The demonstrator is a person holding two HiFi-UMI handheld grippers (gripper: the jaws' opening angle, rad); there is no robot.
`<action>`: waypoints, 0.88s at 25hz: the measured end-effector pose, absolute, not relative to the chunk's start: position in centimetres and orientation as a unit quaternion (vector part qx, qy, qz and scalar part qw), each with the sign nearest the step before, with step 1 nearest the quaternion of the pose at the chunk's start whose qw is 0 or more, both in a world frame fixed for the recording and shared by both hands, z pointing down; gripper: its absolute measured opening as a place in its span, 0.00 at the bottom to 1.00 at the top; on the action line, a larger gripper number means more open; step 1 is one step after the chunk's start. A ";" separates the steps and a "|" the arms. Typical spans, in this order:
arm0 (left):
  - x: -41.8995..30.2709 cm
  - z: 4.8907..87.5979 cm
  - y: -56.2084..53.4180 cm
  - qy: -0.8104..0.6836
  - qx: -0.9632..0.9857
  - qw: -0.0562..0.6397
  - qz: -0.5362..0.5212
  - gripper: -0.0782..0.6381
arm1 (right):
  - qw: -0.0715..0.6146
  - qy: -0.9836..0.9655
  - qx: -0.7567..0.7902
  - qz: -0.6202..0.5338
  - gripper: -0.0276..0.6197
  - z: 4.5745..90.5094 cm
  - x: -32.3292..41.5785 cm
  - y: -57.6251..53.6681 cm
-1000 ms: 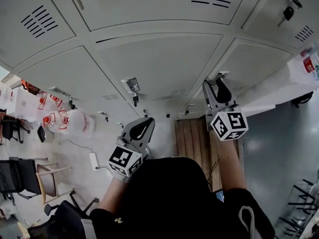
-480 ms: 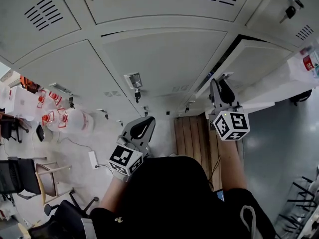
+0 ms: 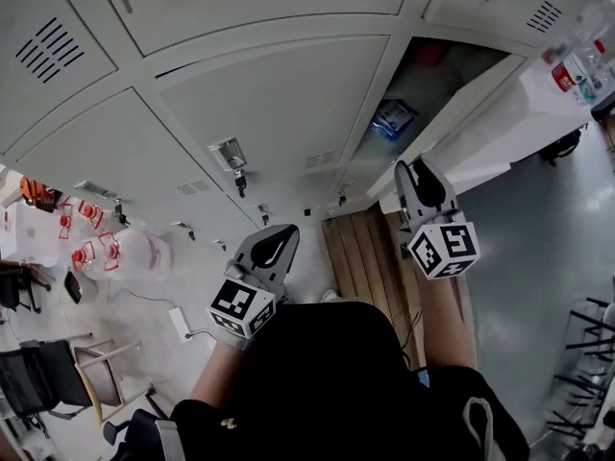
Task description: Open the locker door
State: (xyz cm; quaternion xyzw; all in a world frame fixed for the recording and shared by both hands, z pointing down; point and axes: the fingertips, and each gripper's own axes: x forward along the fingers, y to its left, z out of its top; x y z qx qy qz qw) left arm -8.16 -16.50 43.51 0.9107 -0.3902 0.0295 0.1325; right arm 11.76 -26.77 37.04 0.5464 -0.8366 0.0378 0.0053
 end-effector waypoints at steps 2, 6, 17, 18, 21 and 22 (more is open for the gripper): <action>-7.6 43.6 -16.3 -0.380 0.915 0.133 0.030 0.14 | 0.005 -0.834 0.551 0.040 0.25 37.1 12.5 -25.8; -6.4 43.8 -16.0 -0.360 0.922 0.138 0.034 0.14 | 0.001 -0.830 0.556 0.041 0.26 37.0 13.8 -24.3; -2.1 44.2 -16.3 -0.300 0.942 0.142 0.041 0.14 | -0.001 -0.821 0.571 0.021 0.27 36.8 16.8 -21.4; -1.8 44.2 -16.4 -0.295 0.944 0.142 0.041 0.14 | -0.001 -0.819 0.574 0.019 0.27 36.8 17.1 -21.1; -0.7 44.3 -16.7 -0.278 0.949 0.142 0.043 0.14 | -0.004 -0.809 0.588 0.016 0.25 36.9 18.2 -20.1; -0.2 44.3 -16.8 -0.270 0.951 0.142 0.044 0.14 | -0.006 -0.804 0.594 0.015 0.24 36.9 18.7 -19.6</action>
